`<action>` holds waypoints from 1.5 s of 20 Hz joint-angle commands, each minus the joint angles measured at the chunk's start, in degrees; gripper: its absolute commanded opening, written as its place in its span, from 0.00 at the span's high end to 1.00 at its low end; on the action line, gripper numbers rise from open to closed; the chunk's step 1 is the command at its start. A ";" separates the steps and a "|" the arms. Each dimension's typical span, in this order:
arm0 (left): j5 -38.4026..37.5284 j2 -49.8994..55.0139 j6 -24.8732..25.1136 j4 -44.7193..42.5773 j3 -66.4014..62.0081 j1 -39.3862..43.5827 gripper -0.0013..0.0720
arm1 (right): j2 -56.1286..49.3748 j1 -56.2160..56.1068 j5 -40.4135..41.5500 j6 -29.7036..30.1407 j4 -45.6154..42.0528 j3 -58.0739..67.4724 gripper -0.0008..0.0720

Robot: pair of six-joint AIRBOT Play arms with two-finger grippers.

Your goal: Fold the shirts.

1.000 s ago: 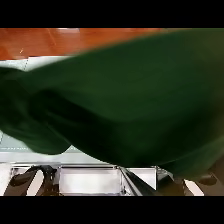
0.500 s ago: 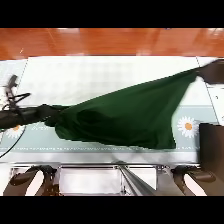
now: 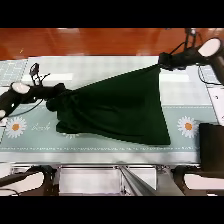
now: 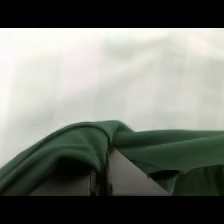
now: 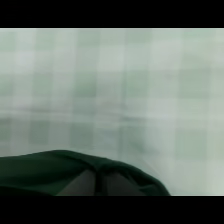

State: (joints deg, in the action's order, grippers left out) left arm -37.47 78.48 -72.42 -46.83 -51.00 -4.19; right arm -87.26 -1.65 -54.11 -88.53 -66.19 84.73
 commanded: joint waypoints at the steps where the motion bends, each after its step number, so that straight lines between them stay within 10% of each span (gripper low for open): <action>1: -6.56 9.33 0.15 0.59 -9.92 0.42 0.77 | -7.08 0.50 0.81 -0.33 5.68 3.65 0.61; 2: -10.25 10.25 0.17 0.50 -11.78 0.33 0.33 | -7.45 0.98 0.59 -0.17 7.21 3.65 0.41; 3: -14.10 10.60 0.17 -1.33 -13.79 -0.39 0.29 | -7.37 2.05 -0.87 -0.13 8.72 3.78 0.42; 10: -34.82 3.19 -7.76 -12.09 -22.71 -21.88 0.29 | 3.54 24.94 -26.53 3.41 5.03 4.87 0.42; 18: -33.09 3.13 5.70 11.98 9.38 -27.80 0.29 | 22.99 34.45 -11.32 14.71 15.45 -42.88 0.42; 27: -30.42 9.55 13.29 18.38 9.68 -23.80 0.30 | 23.56 34.45 -11.54 17.31 18.10 -48.43 0.42; 28: -29.75 10.19 13.51 18.36 9.60 -22.91 0.32 | 23.56 34.45 -11.56 17.29 18.08 -48.43 0.42; 30: -29.64 11.15 13.97 18.51 9.46 -22.21 0.80 | 23.56 34.45 -11.65 17.25 18.05 -48.43 0.42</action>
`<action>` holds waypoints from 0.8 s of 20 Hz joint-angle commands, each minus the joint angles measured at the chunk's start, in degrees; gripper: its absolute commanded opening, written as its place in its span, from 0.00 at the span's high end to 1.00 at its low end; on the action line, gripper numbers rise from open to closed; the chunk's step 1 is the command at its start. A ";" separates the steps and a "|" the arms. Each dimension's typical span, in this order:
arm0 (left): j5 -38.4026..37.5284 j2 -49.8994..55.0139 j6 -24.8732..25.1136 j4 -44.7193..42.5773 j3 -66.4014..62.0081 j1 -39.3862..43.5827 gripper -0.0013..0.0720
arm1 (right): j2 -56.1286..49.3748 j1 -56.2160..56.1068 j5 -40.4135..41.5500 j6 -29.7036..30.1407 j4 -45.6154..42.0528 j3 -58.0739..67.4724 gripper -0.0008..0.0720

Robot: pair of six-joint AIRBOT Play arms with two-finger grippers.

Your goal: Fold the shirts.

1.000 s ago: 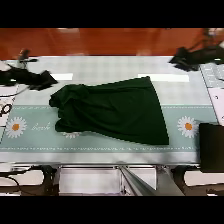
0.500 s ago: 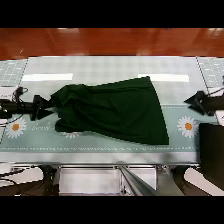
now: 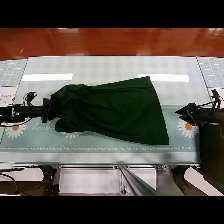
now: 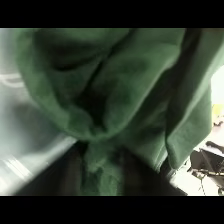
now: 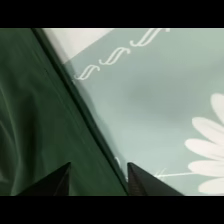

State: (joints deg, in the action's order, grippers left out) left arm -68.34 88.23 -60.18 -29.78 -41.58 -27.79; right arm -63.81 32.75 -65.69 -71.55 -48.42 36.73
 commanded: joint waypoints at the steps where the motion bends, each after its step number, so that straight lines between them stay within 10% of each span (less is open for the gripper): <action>1: 1.03 1.33 2.86 1.49 -0.02 1.40 0.95 | 0.11 0.04 -0.24 0.24 0.28 -0.44 0.42; 16: -5.49 -4.57 4.02 1.01 -4.26 0.22 0.95 | 1.64 -0.09 -11.65 -5.53 -16.44 -4.22 0.42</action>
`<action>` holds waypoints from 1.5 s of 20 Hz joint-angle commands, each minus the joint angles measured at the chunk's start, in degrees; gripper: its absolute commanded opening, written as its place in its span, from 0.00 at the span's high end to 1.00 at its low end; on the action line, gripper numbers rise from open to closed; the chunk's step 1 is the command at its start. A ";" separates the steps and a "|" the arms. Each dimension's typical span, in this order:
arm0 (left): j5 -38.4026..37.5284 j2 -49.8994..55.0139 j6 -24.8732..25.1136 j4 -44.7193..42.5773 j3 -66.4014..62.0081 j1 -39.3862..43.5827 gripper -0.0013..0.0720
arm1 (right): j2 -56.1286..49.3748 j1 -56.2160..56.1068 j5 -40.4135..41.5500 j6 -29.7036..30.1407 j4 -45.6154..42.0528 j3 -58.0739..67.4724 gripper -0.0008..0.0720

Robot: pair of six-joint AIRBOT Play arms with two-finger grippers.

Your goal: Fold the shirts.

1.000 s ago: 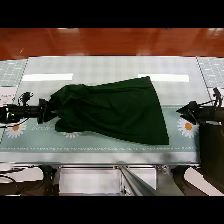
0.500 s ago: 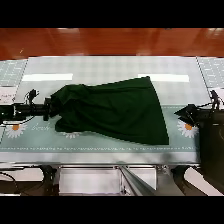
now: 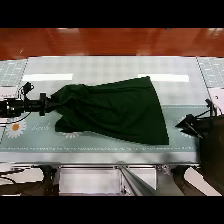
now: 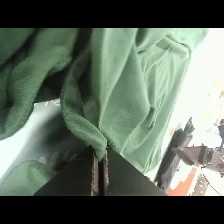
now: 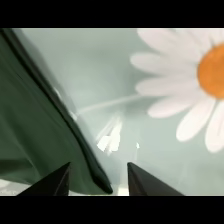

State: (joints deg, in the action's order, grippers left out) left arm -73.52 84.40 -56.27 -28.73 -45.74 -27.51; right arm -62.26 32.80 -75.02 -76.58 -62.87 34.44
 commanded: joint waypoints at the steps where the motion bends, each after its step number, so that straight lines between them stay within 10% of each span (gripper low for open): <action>1: -0.31 -0.74 0.11 -0.04 -0.11 -0.02 0.95 | 0.09 -0.44 -1.60 0.83 -1.60 -2.86 0.42; 11: -0.24 -0.74 0.07 0.33 -0.11 0.83 0.95 | -11.21 -15.23 4.61 1.62 7.45 -3.67 0.43; 14: -0.28 -1.16 0.09 0.81 -0.15 1.73 0.95 | -11.43 -18.45 5.73 6.49 16.13 -1.90 0.95; 16: -0.50 -2.93 0.09 2.60 -0.98 1.57 0.95 | -11.23 -18.62 1.18 9.53 21.66 2.80 0.96; 26: 2.54 -28.33 -8.68 8.52 -32.65 1.53 0.95 | -0.42 -18.58 2.56 -2.60 11.47 68.72 0.96; 30: 3.85 -34.99 -13.84 -1.92 -48.70 1.46 0.95 | 3.19 -18.58 2.45 -4.22 7.93 84.61 0.96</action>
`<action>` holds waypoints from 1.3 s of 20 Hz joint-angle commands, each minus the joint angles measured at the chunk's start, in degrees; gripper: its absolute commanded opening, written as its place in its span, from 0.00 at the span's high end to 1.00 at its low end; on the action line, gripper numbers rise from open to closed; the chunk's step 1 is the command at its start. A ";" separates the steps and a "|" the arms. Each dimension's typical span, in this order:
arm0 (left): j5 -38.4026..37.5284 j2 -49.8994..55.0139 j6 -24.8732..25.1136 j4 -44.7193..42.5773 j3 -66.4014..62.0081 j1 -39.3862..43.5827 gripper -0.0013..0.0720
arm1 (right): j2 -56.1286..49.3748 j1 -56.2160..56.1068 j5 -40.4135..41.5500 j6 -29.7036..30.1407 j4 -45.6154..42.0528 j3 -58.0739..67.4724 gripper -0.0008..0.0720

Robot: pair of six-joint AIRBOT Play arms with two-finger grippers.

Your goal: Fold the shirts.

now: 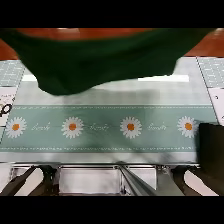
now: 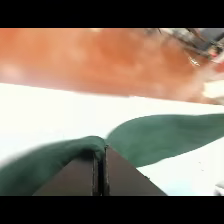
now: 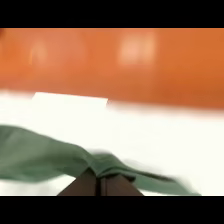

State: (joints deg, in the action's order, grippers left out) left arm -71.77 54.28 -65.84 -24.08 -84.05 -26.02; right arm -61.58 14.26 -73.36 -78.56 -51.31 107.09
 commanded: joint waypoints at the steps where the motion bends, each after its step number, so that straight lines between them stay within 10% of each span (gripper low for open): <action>1: 3.78 -7.19 -5.75 -10.84 -13.68 -0.02 0.95 | 5.40 -0.04 1.55 -2.23 -4.98 12.17 0.96; 6: 12.85 -19.74 -13.35 -36.39 -18.56 -0.02 0.95 | 17.94 -0.04 -2.45 -4.39 -16.87 12.13 0.96; 16: 2.99 -31.28 -19.76 -57.59 -18.25 9.27 0.95 | 25.07 -0.02 -16.09 -11.23 -22.88 5.64 0.96; 26: 11.61 -9.55 -17.09 -46.10 9.75 12.55 0.95 | 13.35 -0.09 -0.76 -1.42 -1.99 -31.98 0.96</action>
State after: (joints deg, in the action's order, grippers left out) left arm -65.43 36.18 -84.40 -75.18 -81.25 -13.93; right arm -42.15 14.20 -78.85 -84.49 -58.30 81.41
